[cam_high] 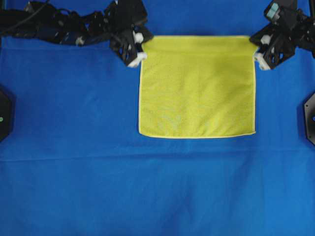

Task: Fold the yellow towel.

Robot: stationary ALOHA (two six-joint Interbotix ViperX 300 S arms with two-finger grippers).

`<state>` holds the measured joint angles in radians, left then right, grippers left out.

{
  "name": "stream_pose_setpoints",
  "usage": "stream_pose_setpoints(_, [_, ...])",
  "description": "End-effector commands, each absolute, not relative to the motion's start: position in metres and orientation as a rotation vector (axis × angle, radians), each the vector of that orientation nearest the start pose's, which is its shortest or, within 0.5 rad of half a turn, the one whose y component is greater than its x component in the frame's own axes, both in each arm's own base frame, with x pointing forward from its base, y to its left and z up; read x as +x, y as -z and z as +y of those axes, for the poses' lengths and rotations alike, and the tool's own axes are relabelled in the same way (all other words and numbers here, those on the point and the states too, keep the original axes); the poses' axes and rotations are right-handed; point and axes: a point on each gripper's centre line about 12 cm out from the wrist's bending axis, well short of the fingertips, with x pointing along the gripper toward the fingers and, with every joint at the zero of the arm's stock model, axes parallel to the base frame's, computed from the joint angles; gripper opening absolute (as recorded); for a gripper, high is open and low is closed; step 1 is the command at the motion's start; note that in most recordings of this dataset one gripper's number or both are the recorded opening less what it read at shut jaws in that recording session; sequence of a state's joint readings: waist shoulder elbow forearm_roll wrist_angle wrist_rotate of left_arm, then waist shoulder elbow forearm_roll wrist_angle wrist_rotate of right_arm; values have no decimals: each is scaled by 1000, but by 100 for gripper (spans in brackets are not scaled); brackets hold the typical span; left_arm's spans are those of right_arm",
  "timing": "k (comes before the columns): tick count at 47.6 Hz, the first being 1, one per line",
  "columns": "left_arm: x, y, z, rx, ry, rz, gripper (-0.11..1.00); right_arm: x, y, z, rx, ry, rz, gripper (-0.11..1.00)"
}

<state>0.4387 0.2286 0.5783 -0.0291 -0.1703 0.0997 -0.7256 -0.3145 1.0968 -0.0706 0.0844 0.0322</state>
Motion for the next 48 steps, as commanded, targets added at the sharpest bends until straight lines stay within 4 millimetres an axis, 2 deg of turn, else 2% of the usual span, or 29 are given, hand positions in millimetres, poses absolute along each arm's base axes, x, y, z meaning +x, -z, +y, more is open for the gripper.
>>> stream_pose_setpoints(1, [388,-139,166,-53,-372,614,1,196,-136,-152,281,619,837,3])
stream_pose_setpoints(13, [388,-135,101,-29,-232,644,1,200,-139,-95,354,480,865,3])
stream_pose_setpoints(24, [395,-129,41,-46,-107,669,1,200,-138,-55,420,388,892,3])
stream_pose_setpoints(36, [395,-125,12,-69,-53,688,1,206,-136,-32,432,316,905,3])
stream_pose_setpoints(48, [395,-123,3,-64,-34,691,1,210,-132,-23,429,284,911,3])
